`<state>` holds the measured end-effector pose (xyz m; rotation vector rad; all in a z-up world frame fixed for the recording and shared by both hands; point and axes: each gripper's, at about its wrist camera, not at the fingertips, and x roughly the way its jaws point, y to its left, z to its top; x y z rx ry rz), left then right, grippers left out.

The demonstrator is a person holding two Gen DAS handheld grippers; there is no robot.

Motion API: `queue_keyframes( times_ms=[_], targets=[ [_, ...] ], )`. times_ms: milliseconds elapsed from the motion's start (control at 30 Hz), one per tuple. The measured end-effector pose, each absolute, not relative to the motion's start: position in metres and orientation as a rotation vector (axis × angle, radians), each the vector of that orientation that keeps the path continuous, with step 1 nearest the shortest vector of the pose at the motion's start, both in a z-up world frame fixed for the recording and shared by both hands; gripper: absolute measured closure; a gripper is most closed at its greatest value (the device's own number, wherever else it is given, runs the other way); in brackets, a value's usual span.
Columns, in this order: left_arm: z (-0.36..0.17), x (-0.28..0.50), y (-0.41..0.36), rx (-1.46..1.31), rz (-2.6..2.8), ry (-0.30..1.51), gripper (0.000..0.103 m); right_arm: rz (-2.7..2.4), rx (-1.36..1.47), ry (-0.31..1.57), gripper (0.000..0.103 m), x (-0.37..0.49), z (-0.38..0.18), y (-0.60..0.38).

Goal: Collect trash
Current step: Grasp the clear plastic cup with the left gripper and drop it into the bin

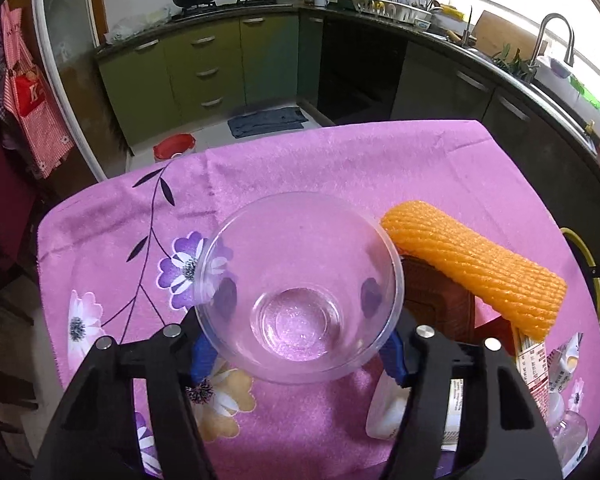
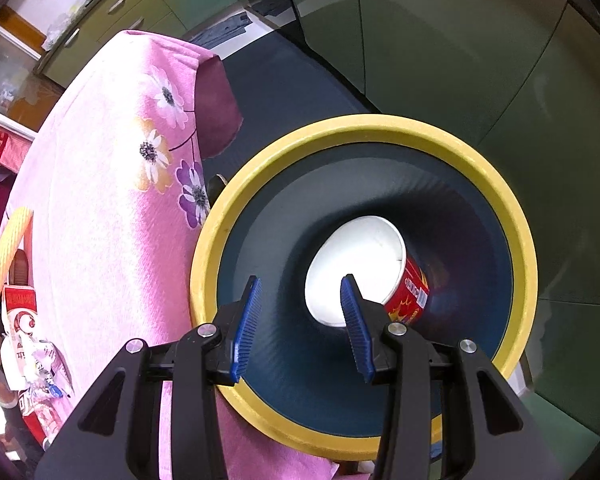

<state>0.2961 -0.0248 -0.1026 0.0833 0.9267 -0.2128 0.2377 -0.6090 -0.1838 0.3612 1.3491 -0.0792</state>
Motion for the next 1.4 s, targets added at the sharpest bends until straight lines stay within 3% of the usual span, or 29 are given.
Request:
queue_keyframes(
  times_ms=[300,533,733,967,1233,1400],
  targets=[
    [-0.085,0.282,-0.021,0.101,-0.213,0.860,0.044,-0.062,0.358,1.338,0.062,0.230,-0.176,-0.603],
    [-0.037,0.250,-0.043,0.143,-0.289,0.822,0.044,-0.041,0.360,1.294,0.062,0.217,-0.159,-0.605],
    [0.007,0.211,-0.124,0.217,-0.501,0.787,0.043,-0.048,0.360,1.211,0.062,0.181,-0.129,-0.623],
    [0.023,0.185,-0.254,0.323,-0.742,0.813,0.043,-0.082,0.362,1.129,0.062,0.125,-0.100,-0.659],
    [-0.016,0.184,-0.409,0.438,-0.877,0.915,0.042,-0.099,0.386,1.061,0.061,0.064,-0.086,-0.698],
    [-0.059,0.204,-0.465,0.459,-0.860,0.992,0.040,-0.097,0.401,1.062,0.060,0.035,-0.089,-0.711]
  ],
)
